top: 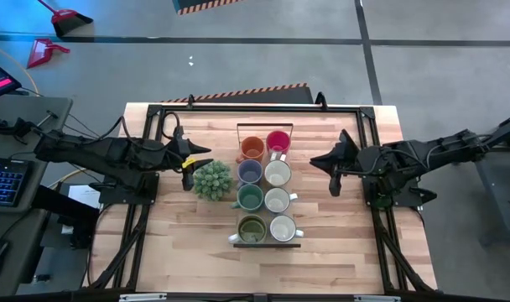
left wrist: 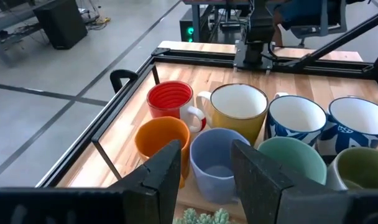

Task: Place coffee mugs
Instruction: Return to Home Position

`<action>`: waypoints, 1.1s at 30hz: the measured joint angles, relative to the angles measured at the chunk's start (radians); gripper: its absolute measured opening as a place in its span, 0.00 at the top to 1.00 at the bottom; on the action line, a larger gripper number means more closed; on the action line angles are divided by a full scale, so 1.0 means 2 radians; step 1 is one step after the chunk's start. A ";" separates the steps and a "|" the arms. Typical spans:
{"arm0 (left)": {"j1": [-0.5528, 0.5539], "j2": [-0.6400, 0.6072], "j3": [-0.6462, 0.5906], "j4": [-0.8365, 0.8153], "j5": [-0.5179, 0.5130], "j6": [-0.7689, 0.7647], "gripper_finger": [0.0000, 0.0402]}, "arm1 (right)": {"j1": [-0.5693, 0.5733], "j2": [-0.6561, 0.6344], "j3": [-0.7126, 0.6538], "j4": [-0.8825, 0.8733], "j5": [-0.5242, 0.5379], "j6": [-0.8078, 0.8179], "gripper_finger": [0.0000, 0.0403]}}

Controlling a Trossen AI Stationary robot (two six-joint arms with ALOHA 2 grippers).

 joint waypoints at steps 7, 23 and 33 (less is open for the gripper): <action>0.000 0.000 0.000 0.000 0.000 0.000 0.67 | 0.000 0.000 0.000 0.000 -0.005 -0.003 0.94; 0.000 0.000 0.000 -0.001 0.000 0.000 0.67 | 0.000 0.000 0.000 0.000 -0.007 -0.004 0.94; 0.000 0.000 0.000 -0.001 0.000 0.000 0.67 | 0.000 0.000 0.000 0.000 -0.007 -0.004 0.94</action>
